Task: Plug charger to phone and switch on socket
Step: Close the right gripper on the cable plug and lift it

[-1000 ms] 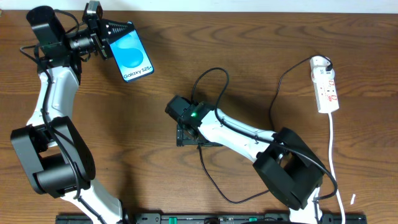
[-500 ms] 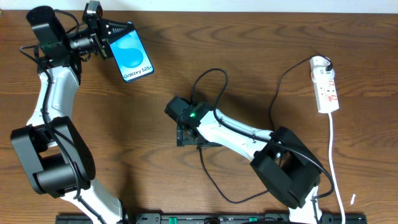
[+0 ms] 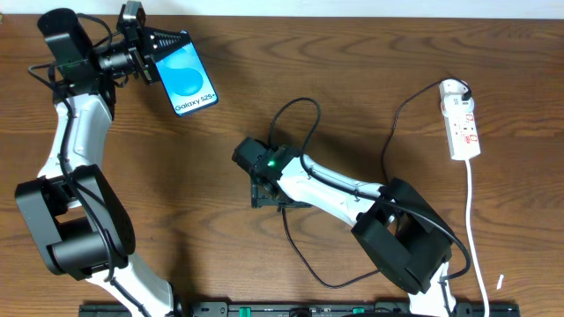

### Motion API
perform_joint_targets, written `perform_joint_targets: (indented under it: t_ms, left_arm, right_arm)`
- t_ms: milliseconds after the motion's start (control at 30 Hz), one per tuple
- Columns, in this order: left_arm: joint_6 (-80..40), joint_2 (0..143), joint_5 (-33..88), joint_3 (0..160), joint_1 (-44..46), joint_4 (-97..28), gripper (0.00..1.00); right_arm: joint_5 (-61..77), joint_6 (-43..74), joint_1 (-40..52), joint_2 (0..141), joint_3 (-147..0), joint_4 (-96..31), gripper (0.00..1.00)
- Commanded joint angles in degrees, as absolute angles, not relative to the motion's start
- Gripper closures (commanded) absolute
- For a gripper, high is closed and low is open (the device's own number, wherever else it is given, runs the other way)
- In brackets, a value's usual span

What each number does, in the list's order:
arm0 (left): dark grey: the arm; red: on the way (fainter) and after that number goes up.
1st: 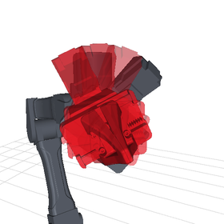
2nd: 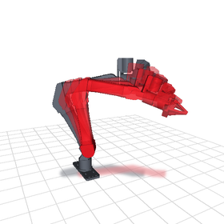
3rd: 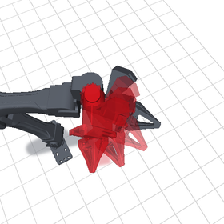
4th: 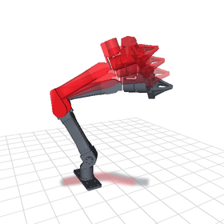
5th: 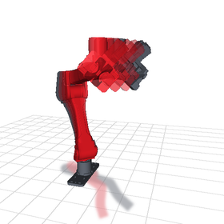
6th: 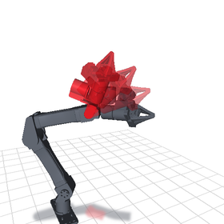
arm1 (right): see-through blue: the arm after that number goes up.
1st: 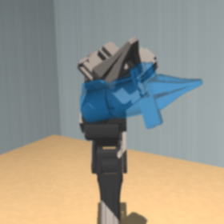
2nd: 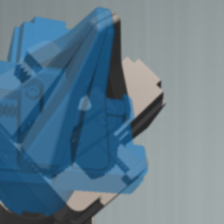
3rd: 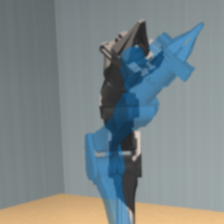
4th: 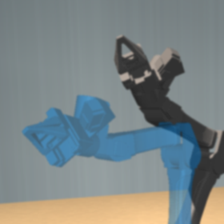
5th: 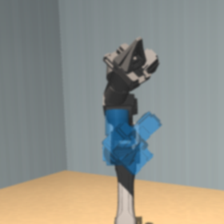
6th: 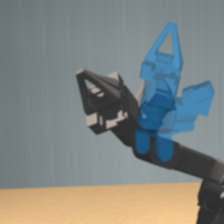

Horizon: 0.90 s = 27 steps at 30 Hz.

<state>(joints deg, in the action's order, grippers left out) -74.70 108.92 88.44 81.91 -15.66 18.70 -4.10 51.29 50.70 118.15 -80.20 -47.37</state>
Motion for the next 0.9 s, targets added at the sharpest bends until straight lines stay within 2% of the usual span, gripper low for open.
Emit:
perform_joint_targets:
  t_ms: [0,100,167,867]
  left_arm:
    - [-74.15,107.59,90.02,83.59,-15.94,19.22,0.93]
    - [-74.15,107.59,90.02,83.59,-15.94,19.22,0.93]
    - [-74.15,107.59,90.02,83.59,-15.94,19.2,0.93]
    - [-74.17,107.59,90.02,83.59,-15.94,19.22,0.93]
  right_arm:
    - [-4.78,51.37,51.11,120.84,-80.01,-47.53,0.31]
    - [-4.75,51.37,51.11,120.84,-80.01,-47.55,0.49]
    - [-4.73,51.37,51.11,120.84,-80.01,-47.55,0.55]
    - [-3.22,51.37,51.11,120.84,-80.01,-48.95,0.68]
